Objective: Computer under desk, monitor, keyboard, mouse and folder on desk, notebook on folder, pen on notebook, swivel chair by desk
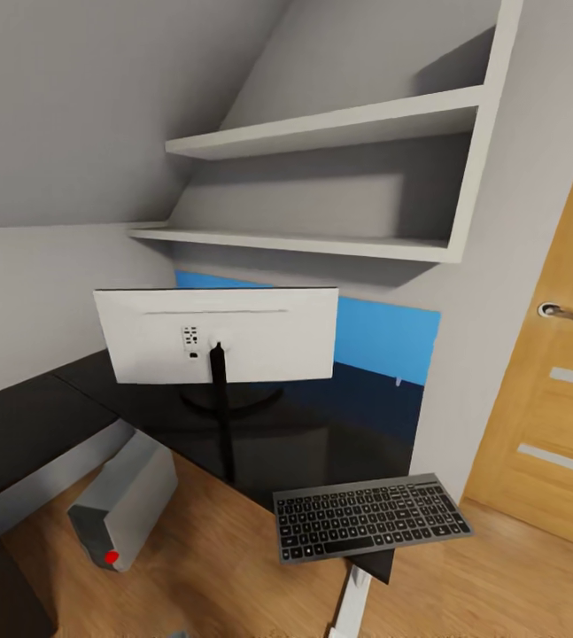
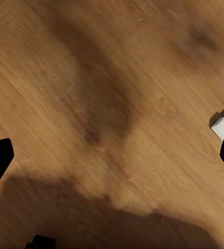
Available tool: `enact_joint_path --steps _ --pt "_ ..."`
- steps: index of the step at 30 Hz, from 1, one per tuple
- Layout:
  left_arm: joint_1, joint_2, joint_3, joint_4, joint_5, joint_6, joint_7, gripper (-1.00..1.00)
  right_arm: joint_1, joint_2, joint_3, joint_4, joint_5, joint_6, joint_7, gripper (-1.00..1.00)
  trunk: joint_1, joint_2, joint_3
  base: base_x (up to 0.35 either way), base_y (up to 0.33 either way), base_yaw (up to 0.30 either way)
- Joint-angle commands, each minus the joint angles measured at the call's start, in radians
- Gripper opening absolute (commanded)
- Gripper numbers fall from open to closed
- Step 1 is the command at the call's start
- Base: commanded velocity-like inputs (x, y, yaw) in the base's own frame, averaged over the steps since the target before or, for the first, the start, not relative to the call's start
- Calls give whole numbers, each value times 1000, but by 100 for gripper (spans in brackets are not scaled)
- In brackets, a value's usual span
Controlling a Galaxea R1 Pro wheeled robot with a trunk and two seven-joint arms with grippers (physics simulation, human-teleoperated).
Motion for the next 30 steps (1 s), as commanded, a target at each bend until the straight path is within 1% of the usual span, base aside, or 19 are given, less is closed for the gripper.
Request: enact_joint_path --steps 1,5,13,22,30 --pt "-1 0 -9 1 10 -3 -1 100 -1 1 10 1 -2 -1 -6 100 0 -1 -3 0 -80 63" --pt "-1 0 -9 1 10 -3 -1 100 -1 1 14 1 -1 -1 -6 100 0 -1 -9 0 -181 89" --pt "-1 0 -9 1 10 -4 -2 100 -1 1 17 1 -1 -1 -6 100 0 -1 -20 0 -263 128" --pt "-1 0 -9 1 10 -5 -2 100 -1 2 17 2 -1 -1 -6 100 0 -1 -33 0 -52 142" --pt "-1 0 -7 1 10 -5 -2 100 -1 -7 15 2 -3 -6 -6 100 0 -1 -34 0 -1 14"
